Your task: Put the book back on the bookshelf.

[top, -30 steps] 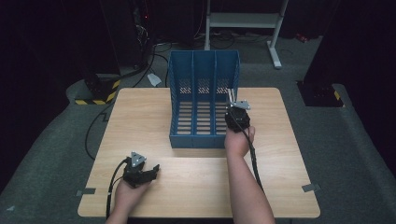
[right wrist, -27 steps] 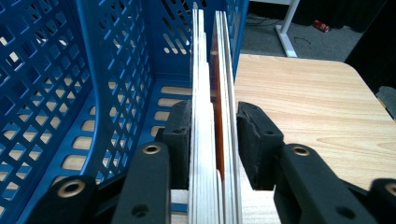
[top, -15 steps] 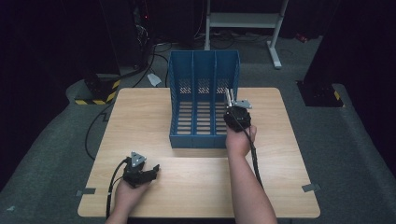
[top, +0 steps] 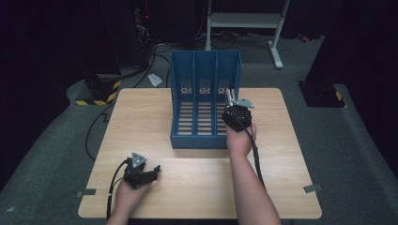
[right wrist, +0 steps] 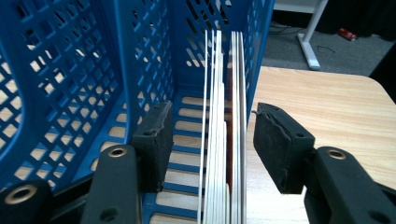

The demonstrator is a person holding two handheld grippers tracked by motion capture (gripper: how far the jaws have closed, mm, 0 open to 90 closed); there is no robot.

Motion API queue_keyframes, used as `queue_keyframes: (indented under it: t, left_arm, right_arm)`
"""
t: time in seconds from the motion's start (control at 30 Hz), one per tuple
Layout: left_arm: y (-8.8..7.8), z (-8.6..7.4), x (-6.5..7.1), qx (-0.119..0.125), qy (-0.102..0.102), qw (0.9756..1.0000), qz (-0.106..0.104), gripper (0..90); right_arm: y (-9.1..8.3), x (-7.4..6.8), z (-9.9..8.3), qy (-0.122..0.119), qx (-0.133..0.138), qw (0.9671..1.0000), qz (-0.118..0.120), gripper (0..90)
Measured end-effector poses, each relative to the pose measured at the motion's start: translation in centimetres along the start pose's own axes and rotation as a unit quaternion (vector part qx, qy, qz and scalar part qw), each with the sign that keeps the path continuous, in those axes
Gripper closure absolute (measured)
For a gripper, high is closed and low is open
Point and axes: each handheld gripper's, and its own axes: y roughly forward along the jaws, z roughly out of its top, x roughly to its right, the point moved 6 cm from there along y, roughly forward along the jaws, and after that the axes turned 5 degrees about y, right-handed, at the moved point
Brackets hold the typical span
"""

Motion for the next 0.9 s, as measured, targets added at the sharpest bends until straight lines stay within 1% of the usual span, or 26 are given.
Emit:
queue_keyframes:
  t: [0.13,0.17,0.3,0.4,0.6,0.63,0.77,0.9]
  left_arm:
    - [0.0,0.0,0.0,0.000,0.000,1.0000,0.000,28.7]
    - [0.0,0.0,0.0,0.000,0.000,1.0000,0.000,28.7]
    - [0.0,0.0,0.0,0.000,0.000,1.0000,0.000,28.7]
    - [0.0,0.0,0.0,0.000,0.000,1.0000,0.000,28.7]
    - [0.0,0.0,0.0,0.000,0.000,1.0000,0.000,28.7]
    - [0.0,0.0,0.0,0.000,0.000,1.0000,0.000,28.7]
    - [0.0,0.0,0.0,0.000,0.000,1.0000,0.000,28.7]
    - [0.0,0.0,0.0,0.000,0.000,1.0000,0.000,28.7]
  right_arm:
    - [-0.3,0.1,0.3,0.000,0.001,0.9999,0.014,43.3]
    - [-0.5,0.1,0.5,-0.004,0.003,0.9998,0.017,42.3]
    - [-0.9,0.2,0.8,-0.005,0.010,0.9996,0.024,40.3]
    - [-1.2,0.3,1.0,-0.012,0.014,0.9994,0.030,38.8]
    - [-2.1,0.6,1.3,-0.009,0.020,0.9989,0.042,37.7]
    - [-2.3,0.8,1.4,-0.009,0.023,0.9986,0.046,37.3]
    - [-2.7,0.8,1.5,-0.007,0.025,0.9983,0.051,37.0]
    - [-3.1,1.0,1.5,-0.010,0.029,0.9980,0.054,36.9]
